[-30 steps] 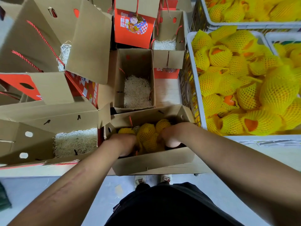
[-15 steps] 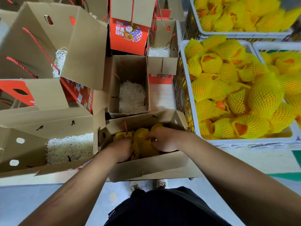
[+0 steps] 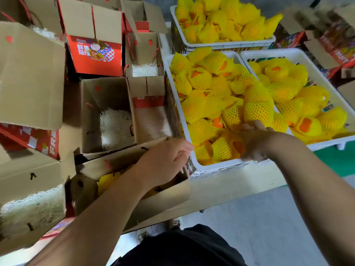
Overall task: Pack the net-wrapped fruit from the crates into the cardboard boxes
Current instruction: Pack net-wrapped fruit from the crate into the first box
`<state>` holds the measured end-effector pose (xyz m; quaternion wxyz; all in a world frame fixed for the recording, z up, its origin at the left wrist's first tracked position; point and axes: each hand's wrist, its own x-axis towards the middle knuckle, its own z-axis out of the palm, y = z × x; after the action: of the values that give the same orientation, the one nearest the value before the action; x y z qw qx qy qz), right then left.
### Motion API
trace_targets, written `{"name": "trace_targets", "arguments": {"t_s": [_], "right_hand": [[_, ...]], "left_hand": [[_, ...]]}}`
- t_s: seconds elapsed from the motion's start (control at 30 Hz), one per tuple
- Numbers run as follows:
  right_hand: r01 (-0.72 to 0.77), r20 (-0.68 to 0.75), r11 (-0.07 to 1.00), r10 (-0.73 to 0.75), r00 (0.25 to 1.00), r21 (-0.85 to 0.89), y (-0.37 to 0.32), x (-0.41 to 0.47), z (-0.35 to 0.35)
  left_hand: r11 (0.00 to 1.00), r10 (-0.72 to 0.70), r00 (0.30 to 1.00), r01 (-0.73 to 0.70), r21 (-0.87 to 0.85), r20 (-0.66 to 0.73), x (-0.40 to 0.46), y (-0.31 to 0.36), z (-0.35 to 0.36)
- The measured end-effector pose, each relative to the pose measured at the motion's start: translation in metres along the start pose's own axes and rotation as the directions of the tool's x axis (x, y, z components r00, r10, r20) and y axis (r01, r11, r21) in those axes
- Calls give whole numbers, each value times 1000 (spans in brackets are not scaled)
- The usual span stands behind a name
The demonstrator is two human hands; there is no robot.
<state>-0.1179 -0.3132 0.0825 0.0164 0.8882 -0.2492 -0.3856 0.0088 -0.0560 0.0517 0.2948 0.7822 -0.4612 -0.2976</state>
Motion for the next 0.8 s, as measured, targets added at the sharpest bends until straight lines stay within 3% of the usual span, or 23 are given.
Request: {"name": "trace_targets", "arguments": {"t_s": [0.13, 0.3, 0.4, 0.47, 0.57, 0.67, 0.73, 0.8], "right_hand": [[50, 56, 996, -46, 997, -79, 10, -5, -5], [100, 115, 987, -85, 990, -125, 21, -11, -11], [117, -67, 960, -139, 988, -255, 17, -8, -12], [137, -224, 960, -194, 955, -246, 18, -8, -9], [185, -409, 978, -209, 888, -99, 23, -6, 0], [276, -474, 929, -132, 871, 249, 12, -3, 5], [336, -487, 831, -91, 869, 444, 7, -1, 7], [442, -497, 625, -97, 862, 644, 7, 0, 7]], "left_hand": [[983, 152, 988, -154, -98, -36, 26, 32, 21], [985, 132, 991, -133, -109, -15, 57, 50, 50], [986, 53, 999, -55, -160, -12, 66, 48, 60], [981, 2, 1000, -4, -194, -9, 68, 45, 67], [951, -63, 997, 71, -301, 37, 72, 40, 72], [926, -70, 996, 82, -370, 47, 82, 41, 78], [879, -111, 990, 58, -474, -86, 90, 45, 79], [790, -182, 962, 21, -613, -201, 94, 47, 78]]}}
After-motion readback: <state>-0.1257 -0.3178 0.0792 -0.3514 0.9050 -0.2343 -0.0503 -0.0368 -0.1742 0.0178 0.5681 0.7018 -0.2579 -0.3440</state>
